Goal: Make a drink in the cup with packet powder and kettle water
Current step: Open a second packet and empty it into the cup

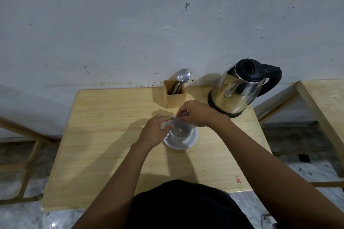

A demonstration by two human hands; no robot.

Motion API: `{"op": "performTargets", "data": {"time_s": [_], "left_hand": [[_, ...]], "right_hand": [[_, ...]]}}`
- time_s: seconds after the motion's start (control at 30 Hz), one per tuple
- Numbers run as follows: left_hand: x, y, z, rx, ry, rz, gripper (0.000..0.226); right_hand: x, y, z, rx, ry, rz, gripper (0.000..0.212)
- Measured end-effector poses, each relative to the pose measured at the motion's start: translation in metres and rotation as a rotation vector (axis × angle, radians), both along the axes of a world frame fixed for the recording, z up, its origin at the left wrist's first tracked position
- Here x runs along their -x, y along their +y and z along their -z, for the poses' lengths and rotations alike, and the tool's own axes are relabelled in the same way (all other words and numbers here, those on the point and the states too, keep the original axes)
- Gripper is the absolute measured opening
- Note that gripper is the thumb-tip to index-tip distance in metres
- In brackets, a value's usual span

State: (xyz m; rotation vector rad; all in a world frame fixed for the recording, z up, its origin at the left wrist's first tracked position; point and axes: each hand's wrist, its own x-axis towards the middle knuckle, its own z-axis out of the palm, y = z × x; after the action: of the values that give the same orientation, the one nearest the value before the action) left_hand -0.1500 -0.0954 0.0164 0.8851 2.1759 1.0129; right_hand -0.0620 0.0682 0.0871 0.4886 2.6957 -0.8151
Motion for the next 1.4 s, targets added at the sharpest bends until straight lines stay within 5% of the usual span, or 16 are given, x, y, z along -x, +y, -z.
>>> {"op": "performTargets", "data": {"time_s": [0.1,0.3,0.5,0.8,1.17,1.4], "left_hand": [[0.004,0.007,0.003,0.015,0.025,-0.019,0.017],[0.006,0.007,0.012,-0.017,0.036,-0.074,0.019],[0.005,0.007,0.017,-0.081,-0.035,-0.12,0.021],[0.006,0.007,0.015,-0.11,-0.176,-0.137,0.043],[-0.006,0.015,0.004,-0.216,-0.224,-0.212,0.023],[-0.012,0.016,0.002,-0.207,-0.272,-0.211,0.021]], "right_hand": [[0.0,0.001,0.002,-0.003,0.041,0.034,0.017],[-0.016,0.012,0.005,0.062,0.115,0.185,0.029],[-0.034,0.014,0.013,0.194,0.271,0.399,0.02],[-0.036,0.005,0.016,0.198,0.341,0.346,0.017],[-0.045,-0.001,0.031,0.107,0.498,0.424,0.036],[-0.054,-0.005,0.036,0.146,0.491,0.519,0.017]]}}
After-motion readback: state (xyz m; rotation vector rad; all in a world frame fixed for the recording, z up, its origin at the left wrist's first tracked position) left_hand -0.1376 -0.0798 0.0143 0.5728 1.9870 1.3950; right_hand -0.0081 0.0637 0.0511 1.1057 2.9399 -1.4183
